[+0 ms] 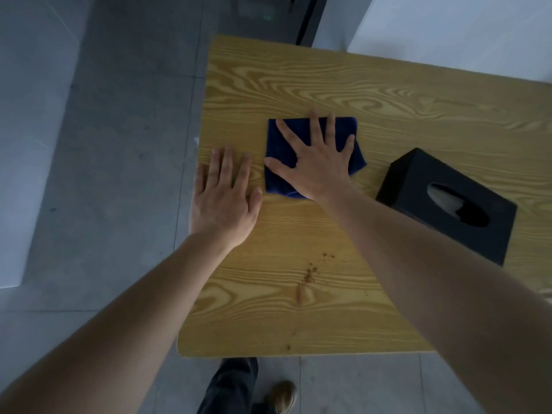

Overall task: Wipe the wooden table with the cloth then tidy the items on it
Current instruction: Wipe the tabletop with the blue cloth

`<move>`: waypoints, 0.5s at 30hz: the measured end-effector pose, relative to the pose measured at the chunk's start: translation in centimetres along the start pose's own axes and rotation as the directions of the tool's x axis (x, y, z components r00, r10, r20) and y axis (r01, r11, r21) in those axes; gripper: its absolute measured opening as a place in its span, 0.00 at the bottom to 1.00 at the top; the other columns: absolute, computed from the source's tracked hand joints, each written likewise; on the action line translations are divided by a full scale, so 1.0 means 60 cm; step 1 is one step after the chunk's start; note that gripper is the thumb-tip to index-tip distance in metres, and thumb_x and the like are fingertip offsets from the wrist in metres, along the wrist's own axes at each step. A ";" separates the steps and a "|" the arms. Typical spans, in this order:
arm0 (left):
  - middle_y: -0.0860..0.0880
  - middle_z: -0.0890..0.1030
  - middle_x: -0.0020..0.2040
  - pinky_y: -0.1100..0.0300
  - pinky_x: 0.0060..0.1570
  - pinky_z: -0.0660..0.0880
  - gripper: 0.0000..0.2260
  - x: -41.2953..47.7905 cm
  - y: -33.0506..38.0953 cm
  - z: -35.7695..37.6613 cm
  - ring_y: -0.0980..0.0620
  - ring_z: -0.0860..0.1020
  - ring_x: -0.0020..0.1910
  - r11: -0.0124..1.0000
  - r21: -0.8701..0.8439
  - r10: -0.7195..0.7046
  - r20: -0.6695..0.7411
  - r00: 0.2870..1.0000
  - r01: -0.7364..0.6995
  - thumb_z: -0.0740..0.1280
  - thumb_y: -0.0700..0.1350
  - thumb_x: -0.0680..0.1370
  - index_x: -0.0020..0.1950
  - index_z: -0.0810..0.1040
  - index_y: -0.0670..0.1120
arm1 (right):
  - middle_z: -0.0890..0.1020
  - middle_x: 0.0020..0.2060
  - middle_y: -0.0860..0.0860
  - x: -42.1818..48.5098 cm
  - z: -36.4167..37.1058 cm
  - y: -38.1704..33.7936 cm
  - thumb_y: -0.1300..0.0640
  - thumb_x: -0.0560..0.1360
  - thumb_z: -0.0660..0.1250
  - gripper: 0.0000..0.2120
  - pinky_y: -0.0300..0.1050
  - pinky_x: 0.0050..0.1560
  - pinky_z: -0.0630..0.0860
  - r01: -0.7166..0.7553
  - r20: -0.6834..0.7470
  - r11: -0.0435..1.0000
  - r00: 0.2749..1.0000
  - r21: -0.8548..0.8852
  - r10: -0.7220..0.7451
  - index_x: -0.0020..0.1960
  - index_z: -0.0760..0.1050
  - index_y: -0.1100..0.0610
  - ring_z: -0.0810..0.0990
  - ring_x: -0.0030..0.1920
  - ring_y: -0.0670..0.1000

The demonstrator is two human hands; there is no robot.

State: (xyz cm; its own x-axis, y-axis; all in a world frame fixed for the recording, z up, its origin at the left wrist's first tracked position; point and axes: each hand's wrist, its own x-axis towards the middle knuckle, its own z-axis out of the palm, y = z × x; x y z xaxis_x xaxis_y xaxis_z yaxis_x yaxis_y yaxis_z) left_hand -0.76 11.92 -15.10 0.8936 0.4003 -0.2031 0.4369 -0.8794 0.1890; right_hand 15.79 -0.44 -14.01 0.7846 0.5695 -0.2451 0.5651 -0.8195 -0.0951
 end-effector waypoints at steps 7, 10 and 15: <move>0.46 0.42 0.87 0.43 0.83 0.42 0.31 -0.041 0.000 0.005 0.45 0.41 0.85 1.000 0.018 -0.010 0.002 1.000 0.010 0.41 0.62 0.85 0.86 0.43 0.51 | 0.39 0.85 0.52 -0.090 0.024 0.009 0.17 0.72 0.41 0.40 0.77 0.76 0.40 0.008 0.005 1.000 1.000 -0.001 -0.008 0.80 0.39 0.28 0.36 0.83 0.63; 0.46 0.43 0.87 0.42 0.83 0.42 0.31 -0.081 0.001 0.015 0.45 0.42 0.85 0.999 0.030 -0.017 -0.010 1.000 0.017 0.41 0.62 0.85 0.86 0.43 0.52 | 0.40 0.85 0.52 -0.138 0.035 0.009 0.17 0.72 0.41 0.40 0.77 0.76 0.39 0.011 -0.001 1.000 1.000 0.004 -0.011 0.81 0.40 0.28 0.36 0.83 0.62; 0.47 0.44 0.87 0.43 0.83 0.42 0.31 -0.142 0.008 0.030 0.46 0.42 0.85 0.999 0.013 -0.047 -0.021 0.999 0.047 0.42 0.62 0.85 0.86 0.44 0.52 | 0.40 0.85 0.52 -0.222 0.054 0.004 0.18 0.72 0.41 0.40 0.77 0.76 0.39 0.020 0.012 1.000 1.000 0.010 -0.020 0.81 0.40 0.29 0.35 0.83 0.62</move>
State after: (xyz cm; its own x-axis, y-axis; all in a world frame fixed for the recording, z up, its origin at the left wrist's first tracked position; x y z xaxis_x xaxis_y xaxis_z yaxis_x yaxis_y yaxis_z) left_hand -8.38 7.64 -15.02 0.8742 0.4463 -0.1912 0.4770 -0.8629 0.1670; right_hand 4.64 -8.41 -13.86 0.7699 0.5850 -0.2551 0.5782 -0.8086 -0.1093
